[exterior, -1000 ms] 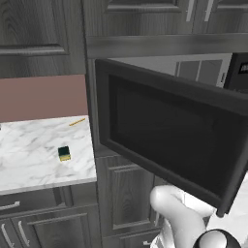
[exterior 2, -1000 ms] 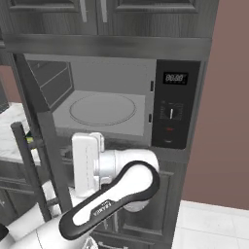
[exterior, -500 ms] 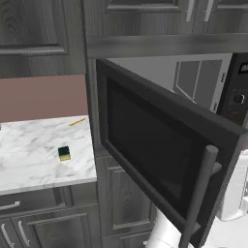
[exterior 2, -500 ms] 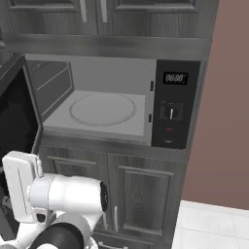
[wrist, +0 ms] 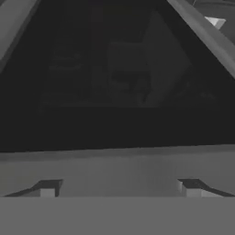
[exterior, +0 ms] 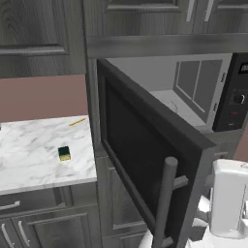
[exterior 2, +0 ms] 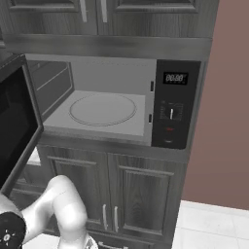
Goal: Place the sponge inside the microwave to prepare for sanitizing.
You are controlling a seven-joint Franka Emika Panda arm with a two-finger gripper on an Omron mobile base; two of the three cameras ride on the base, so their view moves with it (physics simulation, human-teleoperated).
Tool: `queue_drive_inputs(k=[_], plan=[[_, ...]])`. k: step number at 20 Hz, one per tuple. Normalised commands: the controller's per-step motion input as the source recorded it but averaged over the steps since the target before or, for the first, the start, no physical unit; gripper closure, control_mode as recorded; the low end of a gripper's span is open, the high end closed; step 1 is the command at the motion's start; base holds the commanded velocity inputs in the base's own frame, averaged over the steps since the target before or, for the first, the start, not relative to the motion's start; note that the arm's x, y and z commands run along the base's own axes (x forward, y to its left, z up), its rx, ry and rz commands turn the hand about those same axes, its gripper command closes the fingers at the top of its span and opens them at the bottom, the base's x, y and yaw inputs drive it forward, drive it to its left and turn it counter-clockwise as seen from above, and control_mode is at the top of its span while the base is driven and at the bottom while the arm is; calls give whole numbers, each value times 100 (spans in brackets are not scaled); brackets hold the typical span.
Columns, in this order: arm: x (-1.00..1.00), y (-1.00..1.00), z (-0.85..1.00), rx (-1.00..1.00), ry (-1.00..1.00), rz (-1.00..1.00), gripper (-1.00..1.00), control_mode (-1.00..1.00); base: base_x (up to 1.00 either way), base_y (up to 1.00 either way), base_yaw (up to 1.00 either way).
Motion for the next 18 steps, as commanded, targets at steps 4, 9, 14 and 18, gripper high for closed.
queue_drive_inputs(k=[4, 9, 14, 18], plan=[[-32, 100, -21, 0, -13, -44, -100, -100, 0, 0, 0], [-7, 100, -39, 0, 0, -26, -100, -100, 0, 0, 0], [31, 91, -47, 0, 13, -3, -100, -100, 0, 0, 0], [42, 80, -52, 0, 9, 0, -100, -100, 0, 0, 0]])
